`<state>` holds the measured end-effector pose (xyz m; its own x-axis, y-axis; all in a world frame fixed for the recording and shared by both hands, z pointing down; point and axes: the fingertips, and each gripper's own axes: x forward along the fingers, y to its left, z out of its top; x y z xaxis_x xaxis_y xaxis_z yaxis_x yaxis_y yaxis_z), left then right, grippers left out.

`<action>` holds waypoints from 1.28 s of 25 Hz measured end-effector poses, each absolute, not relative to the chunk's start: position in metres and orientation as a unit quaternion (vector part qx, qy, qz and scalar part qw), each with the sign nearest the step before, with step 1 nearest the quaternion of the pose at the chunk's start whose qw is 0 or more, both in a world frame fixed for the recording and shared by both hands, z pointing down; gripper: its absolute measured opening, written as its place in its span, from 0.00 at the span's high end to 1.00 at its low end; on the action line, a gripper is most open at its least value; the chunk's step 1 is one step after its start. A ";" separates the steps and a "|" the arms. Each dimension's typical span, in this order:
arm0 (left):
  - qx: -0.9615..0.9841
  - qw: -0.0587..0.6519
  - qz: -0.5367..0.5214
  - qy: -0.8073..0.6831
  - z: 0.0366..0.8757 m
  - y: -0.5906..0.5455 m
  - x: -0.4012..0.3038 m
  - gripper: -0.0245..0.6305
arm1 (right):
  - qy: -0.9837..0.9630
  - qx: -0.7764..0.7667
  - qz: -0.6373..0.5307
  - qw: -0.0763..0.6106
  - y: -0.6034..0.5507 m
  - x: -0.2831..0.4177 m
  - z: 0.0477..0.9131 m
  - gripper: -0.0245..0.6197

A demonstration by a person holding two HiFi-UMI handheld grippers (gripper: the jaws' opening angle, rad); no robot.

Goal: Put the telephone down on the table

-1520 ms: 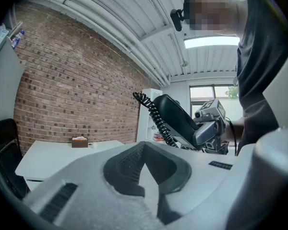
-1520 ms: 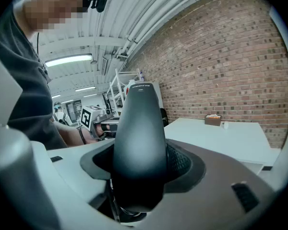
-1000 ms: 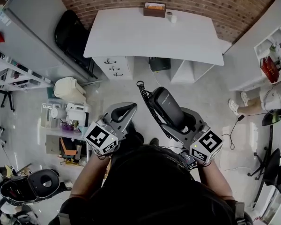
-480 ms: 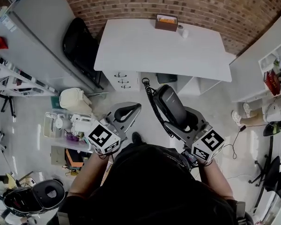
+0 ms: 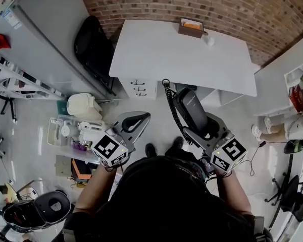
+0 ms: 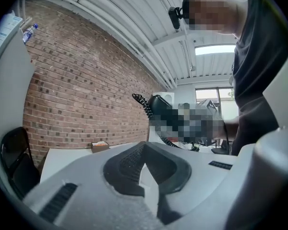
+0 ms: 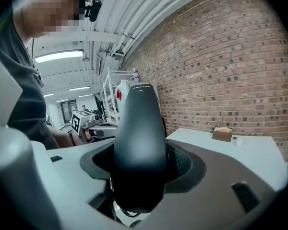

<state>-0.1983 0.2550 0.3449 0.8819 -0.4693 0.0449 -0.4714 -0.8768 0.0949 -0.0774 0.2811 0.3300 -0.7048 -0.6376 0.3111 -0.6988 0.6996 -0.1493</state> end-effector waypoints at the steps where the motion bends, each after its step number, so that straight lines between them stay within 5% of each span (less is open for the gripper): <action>1: 0.967 0.055 0.011 -0.250 0.347 0.251 -0.202 0.95 | -0.914 0.365 0.129 0.120 0.276 -0.077 0.331 0.54; 11: 0.958 0.073 0.016 -0.278 0.355 0.222 -0.191 0.95 | -0.923 0.344 0.132 0.114 0.226 -0.060 0.334 0.54; 32: 0.962 0.061 0.013 -0.267 0.343 0.128 0.015 0.95 | -0.927 0.340 0.125 0.099 0.148 0.129 0.331 0.54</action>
<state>0.0150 0.1284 0.3426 0.8568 -0.5123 0.0581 -0.5155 -0.8498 0.1096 0.1286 0.1475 0.3314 -0.7493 -0.6057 0.2677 -0.6549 0.7376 -0.1645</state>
